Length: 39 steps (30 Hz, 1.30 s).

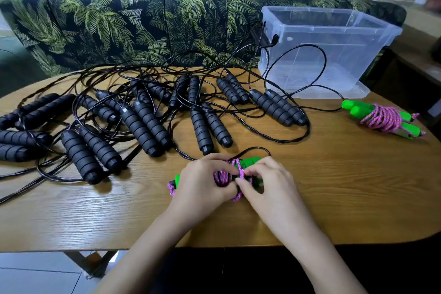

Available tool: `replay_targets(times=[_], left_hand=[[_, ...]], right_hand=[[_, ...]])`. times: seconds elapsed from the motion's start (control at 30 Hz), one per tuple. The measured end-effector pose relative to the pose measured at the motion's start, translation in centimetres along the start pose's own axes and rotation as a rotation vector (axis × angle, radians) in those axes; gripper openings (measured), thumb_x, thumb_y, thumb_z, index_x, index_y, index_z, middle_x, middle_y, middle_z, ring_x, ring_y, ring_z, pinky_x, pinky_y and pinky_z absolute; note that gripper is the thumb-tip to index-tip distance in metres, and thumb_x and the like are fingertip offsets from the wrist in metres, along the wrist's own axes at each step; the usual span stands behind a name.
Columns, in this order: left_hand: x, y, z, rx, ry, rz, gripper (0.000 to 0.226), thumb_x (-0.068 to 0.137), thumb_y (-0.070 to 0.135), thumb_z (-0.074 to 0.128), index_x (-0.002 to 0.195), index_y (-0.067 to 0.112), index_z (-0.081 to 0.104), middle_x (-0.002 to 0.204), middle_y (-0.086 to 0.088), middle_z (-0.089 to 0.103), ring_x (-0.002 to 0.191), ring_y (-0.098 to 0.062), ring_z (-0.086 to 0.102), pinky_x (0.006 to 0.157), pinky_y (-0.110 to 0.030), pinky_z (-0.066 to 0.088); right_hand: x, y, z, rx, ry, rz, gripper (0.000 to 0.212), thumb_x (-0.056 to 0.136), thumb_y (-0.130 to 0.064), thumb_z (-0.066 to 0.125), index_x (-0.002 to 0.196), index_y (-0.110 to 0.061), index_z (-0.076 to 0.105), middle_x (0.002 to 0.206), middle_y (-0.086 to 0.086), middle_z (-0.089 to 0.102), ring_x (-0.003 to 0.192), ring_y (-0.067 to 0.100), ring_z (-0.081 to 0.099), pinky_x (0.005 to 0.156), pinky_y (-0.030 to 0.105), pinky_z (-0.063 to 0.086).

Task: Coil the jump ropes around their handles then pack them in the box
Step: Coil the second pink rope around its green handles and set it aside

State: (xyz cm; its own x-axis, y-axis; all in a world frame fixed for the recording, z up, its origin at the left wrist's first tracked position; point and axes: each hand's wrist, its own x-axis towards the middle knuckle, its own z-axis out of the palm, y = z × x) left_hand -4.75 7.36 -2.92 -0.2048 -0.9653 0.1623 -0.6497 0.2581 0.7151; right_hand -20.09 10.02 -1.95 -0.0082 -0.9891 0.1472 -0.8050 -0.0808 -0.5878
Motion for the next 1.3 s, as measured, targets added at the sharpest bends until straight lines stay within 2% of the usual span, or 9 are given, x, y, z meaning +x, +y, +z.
replay_targets(times=[0.13,0.3,0.43,0.7,0.83,0.93,1.0,1.17,1.3], left_hand=[[-0.2,0.5,0.2,0.058,-0.014,-0.008,0.03,0.077,0.025,0.07,0.105,0.032,0.076,0.128,0.016,0.061,0.114,-0.008,0.059,0.097,-0.028,0.044],[0.1,0.4,-0.1,0.048,-0.153,-0.005,0.039,0.083,0.015,0.063,0.12,0.029,0.068,0.139,0.012,0.052,0.123,-0.018,0.047,0.107,-0.043,0.033],[0.3,0.5,-0.2,0.02,-0.154,-0.024,0.044,0.083,0.01,0.063,0.119,0.035,0.066,0.138,0.014,0.049,0.122,-0.019,0.044,0.108,-0.041,0.03],[0.2,0.0,0.1,0.001,-0.097,0.053,0.032,0.081,0.029,0.063,0.111,0.036,0.069,0.128,0.019,0.056,0.112,-0.017,0.053,0.099,-0.042,0.04],[0.5,-0.3,0.4,-0.026,-0.007,0.067,0.021,0.08,0.02,0.073,0.099,0.029,0.076,0.118,0.018,0.064,0.107,-0.012,0.062,0.097,-0.042,0.047],[0.6,-0.1,0.6,-0.006,0.016,0.081,0.022,0.077,0.016,0.075,0.098,0.023,0.079,0.113,0.017,0.067,0.103,-0.006,0.063,0.096,-0.034,0.048],[0.7,-0.2,0.7,-0.004,0.042,0.093,0.021,0.077,0.015,0.077,0.096,0.022,0.08,0.112,0.014,0.07,0.1,-0.003,0.065,0.094,-0.029,0.05],[0.3,-0.5,0.6,0.02,0.082,0.134,0.015,0.076,0.021,0.08,0.088,0.03,0.08,0.11,0.018,0.07,0.097,0.001,0.064,0.085,-0.02,0.048],[0.2,-0.5,0.7,0.103,0.069,0.223,0.008,0.077,0.026,0.073,0.085,0.025,0.073,0.116,0.015,0.065,0.095,-0.01,0.065,0.078,-0.03,0.049]], right_hand=[[-0.3,0.1,1.0,0.115,0.097,0.051,0.014,0.092,-0.016,0.065,0.105,-0.014,0.071,0.101,-0.008,0.054,0.1,0.011,0.054,0.084,0.034,0.054],[-0.7,0.2,1.4,0.185,0.213,0.075,0.02,0.089,-0.011,0.07,0.103,-0.023,0.064,0.094,-0.009,0.06,0.087,0.005,0.06,0.073,0.024,0.056],[-0.6,0.4,1.0,0.231,0.205,0.098,0.035,0.088,-0.008,0.071,0.105,-0.031,0.05,0.093,-0.007,0.066,0.083,-0.001,0.062,0.067,0.009,0.05],[-0.8,0.6,1.2,0.31,0.178,-0.044,0.049,0.086,-0.002,0.071,0.093,-0.044,0.047,0.09,-0.015,0.072,0.09,-0.004,0.066,0.078,0.009,0.048],[-0.8,1.0,1.2,0.48,0.169,0.007,0.038,0.081,-0.007,0.077,0.099,-0.031,0.052,0.084,-0.023,0.072,0.083,-0.001,0.068,0.078,0.018,0.053],[-0.8,1.3,0.9,0.433,0.135,-0.032,0.042,0.08,-0.011,0.079,0.099,-0.035,0.05,0.083,-0.021,0.072,0.082,-0.002,0.066,0.075,0.014,0.052],[-0.6,1.3,0.7,0.386,0.114,-0.055,0.045,0.079,-0.01,0.079,0.097,-0.039,0.049,0.087,-0.017,0.07,0.082,-0.002,0.065,0.074,0.012,0.051],[0.2,2.0,-0.1,0.453,0.073,-0.089,0.045,0.073,0.001,0.082,0.095,-0.025,0.053,0.103,-0.007,0.054,0.08,0.005,0.065,0.07,0.017,0.054],[0.8,2.8,-0.3,0.128,-0.144,-0.328,0.053,0.085,-0.01,0.072,0.131,-0.034,0.056,0.135,-0.023,0.038,0.115,-0.005,0.04,0.091,0.008,0.039]])
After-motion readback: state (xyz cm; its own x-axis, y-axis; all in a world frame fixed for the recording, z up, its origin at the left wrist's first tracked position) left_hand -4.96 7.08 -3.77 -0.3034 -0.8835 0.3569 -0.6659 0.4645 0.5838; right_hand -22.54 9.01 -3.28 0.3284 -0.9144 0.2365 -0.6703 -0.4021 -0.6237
